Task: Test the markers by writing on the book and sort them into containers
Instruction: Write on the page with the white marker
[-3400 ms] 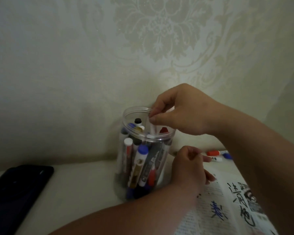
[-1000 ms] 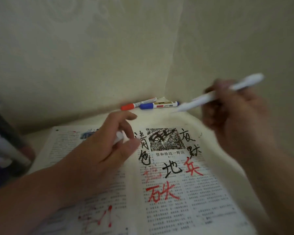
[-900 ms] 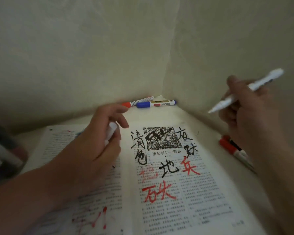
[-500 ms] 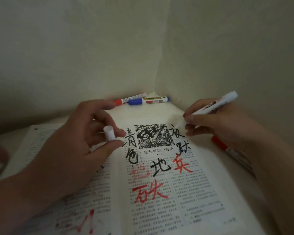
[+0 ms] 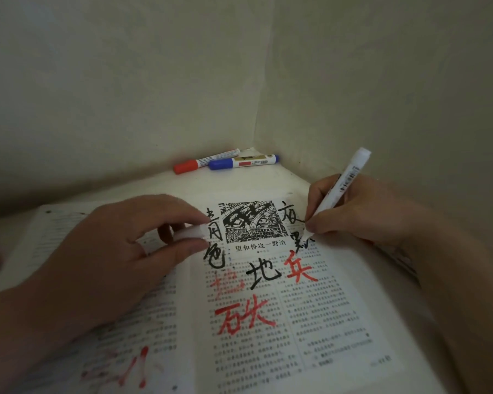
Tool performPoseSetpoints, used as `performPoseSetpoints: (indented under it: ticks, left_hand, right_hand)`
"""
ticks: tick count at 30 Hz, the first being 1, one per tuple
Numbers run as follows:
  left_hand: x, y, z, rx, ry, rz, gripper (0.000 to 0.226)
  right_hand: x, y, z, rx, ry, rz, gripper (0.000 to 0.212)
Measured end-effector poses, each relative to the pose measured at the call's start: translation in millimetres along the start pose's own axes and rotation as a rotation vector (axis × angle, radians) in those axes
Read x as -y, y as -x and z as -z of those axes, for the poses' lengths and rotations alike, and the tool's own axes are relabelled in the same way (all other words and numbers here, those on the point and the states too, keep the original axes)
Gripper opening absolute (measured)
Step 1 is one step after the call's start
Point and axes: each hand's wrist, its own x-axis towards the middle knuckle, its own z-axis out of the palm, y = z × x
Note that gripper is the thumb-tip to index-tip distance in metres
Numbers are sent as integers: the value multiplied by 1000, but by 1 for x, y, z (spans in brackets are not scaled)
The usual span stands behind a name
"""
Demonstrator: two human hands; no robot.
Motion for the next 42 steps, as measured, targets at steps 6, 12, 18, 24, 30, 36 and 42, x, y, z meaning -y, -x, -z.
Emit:
performPoseSetpoints:
  ticks: [6, 12, 18, 24, 30, 36, 42]
  left_hand:
    - [0, 0, 0, 14, -11, -49, 20]
    - [1, -1, 1, 40, -19, -52, 16]
    - [1, -1, 0, 46, -3, -67, 15]
    - [4, -1, -1, 43, 1, -77, 22]
    - [6, 0, -3, 34, -5, -56, 19]
    - [7, 1, -4, 32, 3, -53, 24]
    - [6, 0, -3, 53, -9, -50, 25]
  right_hand:
    - [2, 0, 1, 38, 29, 2, 13]
    - [0, -3, -1, -51, 38, 18, 13]
    - [4, -3, -2, -21, 28, 10, 13]
    - [6, -2, -3, 10, 44, 7, 11]
    - [4, -5, -4, -14, 36, 11, 14]
    - [1, -5, -5, -17, -7, 13, 14]
    - [3, -4, -5, 47, -12, 25, 12]
